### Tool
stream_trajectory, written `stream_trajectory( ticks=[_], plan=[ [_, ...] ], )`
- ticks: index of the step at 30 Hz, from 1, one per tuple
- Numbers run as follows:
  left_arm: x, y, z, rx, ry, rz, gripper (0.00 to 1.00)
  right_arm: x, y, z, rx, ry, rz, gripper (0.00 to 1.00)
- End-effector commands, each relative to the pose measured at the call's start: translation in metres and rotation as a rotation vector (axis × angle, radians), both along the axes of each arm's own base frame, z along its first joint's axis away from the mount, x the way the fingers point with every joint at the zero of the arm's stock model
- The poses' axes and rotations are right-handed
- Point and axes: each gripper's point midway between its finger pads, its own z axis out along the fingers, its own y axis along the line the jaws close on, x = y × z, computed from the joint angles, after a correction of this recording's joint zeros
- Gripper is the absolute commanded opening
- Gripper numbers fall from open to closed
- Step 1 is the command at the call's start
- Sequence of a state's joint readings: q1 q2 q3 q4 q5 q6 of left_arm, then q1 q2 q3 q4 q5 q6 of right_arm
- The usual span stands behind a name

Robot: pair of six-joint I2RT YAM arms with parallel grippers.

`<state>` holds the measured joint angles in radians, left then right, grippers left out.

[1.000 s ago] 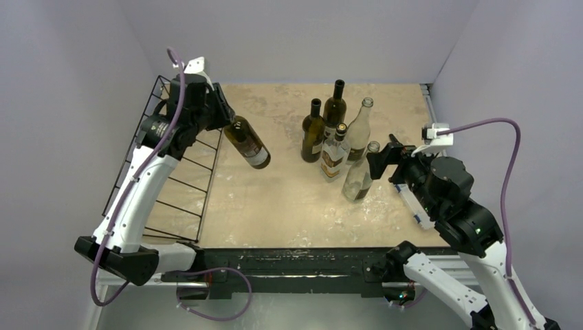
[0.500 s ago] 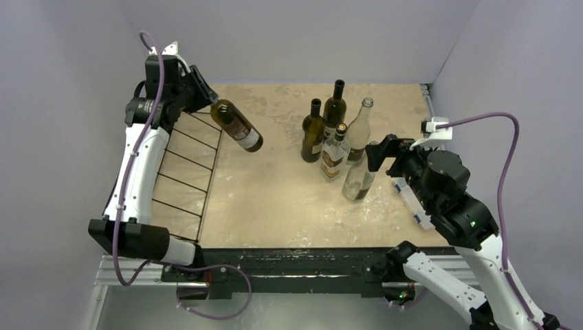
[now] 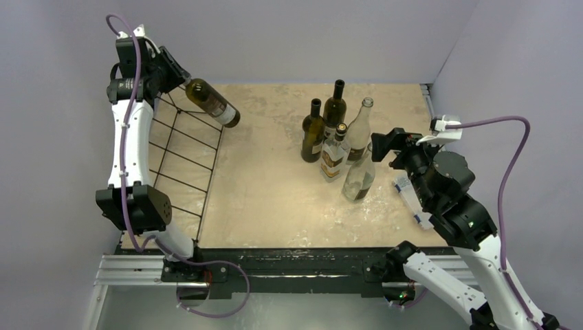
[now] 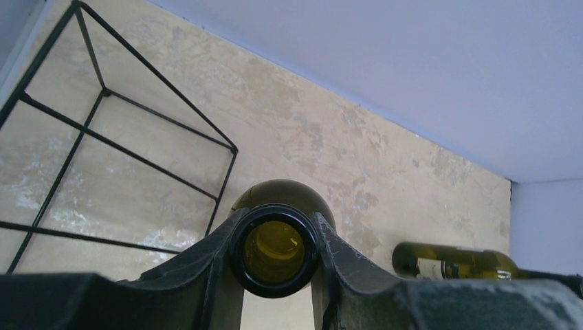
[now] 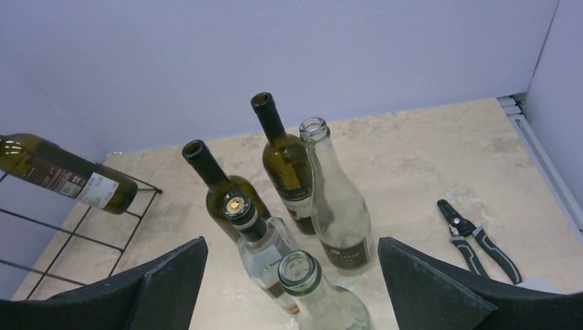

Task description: Put the wine bottle on the wine rack

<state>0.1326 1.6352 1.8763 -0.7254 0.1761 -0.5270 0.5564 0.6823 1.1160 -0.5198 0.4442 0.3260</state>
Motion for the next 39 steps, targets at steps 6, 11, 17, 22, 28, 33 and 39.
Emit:
stream_trajectory(
  ticks=[6, 11, 17, 22, 28, 33, 39],
  plan=[
    [0.049, 0.023, 0.059, -0.054, -0.232, -0.029, 0.00, 0.011, -0.013, 0.021, -0.018, -0.086, -0.089, 0.99],
    [0.061, 0.042, 0.047, -0.035, -0.220, -0.008, 0.00, 0.015, -0.020, 0.023, -0.053, -0.099, -0.133, 0.99],
    [0.073, 0.049, 0.034, 0.017, -0.210, -0.032, 0.00, 0.021, -0.018, 0.023, -0.083, -0.103, -0.135, 0.99],
    [0.081, 0.056, 0.024, 0.017, -0.196, -0.034, 0.00, 0.024, -0.016, 0.021, -0.100, -0.097, -0.131, 0.99],
    [0.092, 0.068, 0.011, -0.012, -0.179, -0.022, 0.00, 0.024, -0.018, 0.023, -0.109, -0.100, -0.135, 0.99],
    [0.096, 0.075, 0.006, 0.005, -0.179, -0.008, 0.00, 0.027, -0.015, 0.020, -0.115, -0.086, -0.130, 0.99],
    [0.105, 0.080, -0.011, -0.001, -0.160, -0.007, 0.00, 0.028, -0.014, 0.019, -0.113, -0.087, -0.129, 0.99]
  ],
)
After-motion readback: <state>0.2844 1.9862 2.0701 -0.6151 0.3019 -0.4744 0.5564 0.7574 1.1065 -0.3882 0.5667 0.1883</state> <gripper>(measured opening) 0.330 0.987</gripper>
